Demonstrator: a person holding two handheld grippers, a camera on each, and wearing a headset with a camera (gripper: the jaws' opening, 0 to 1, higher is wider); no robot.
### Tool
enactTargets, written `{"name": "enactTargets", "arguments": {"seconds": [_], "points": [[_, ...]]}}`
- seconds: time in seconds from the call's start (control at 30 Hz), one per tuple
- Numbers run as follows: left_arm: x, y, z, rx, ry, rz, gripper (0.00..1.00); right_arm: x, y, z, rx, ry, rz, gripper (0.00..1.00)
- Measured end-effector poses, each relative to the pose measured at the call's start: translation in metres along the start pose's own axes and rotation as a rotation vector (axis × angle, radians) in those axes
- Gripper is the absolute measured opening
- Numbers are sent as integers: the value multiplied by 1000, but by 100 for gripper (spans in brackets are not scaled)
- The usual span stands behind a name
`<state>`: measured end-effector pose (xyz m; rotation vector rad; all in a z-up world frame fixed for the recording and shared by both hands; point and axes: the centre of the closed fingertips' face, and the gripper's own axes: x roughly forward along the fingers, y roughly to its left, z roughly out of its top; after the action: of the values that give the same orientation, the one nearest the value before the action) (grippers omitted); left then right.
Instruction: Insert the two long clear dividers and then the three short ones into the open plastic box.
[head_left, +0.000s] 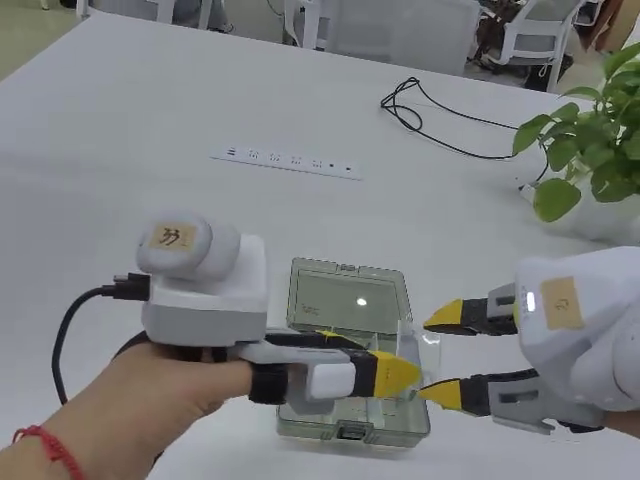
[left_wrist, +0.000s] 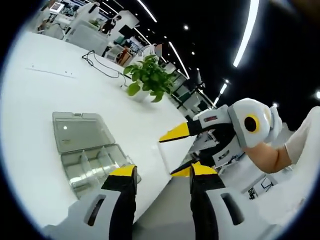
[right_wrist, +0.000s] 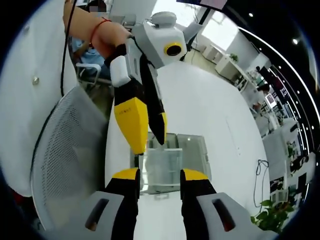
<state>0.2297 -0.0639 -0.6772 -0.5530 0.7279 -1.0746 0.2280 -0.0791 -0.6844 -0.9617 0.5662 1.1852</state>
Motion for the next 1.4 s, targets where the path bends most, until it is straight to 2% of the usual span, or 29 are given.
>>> {"name": "enactTargets", "arguments": {"seconds": [0.13, 0.4, 0.7, 0.97, 1.23, 1.27, 1.37, 1.4], "points": [[5, -6, -5, -16, 24, -31, 27, -2, 0, 4, -3, -5, -7, 33], [8, -9, -6, -54, 18, -52, 8, -2, 3, 8, -5, -9, -10, 33], [8, -10, -9, -68, 20, -64, 0, -2, 4, 9, -13, -7, -7, 33], [8, -8, -11, -77, 23, -63, 0, -1, 5, 10, -39, 2, -9, 33], [8, -6, -11, -108, 1, -55, 0, -1, 5, 11, -53, 4, -17, 33], [7, -5, -14, -94, 12, -48, 0, -1, 4, 12, -51, 1, -22, 33], [6, -5, -13, -82, 3, -50, 0, -5, 3, 15, -37, -13, -18, 34], [5, -5, -13, -54, 3, -47, 0, -8, 1, 17, -21, -29, -16, 34]]}}
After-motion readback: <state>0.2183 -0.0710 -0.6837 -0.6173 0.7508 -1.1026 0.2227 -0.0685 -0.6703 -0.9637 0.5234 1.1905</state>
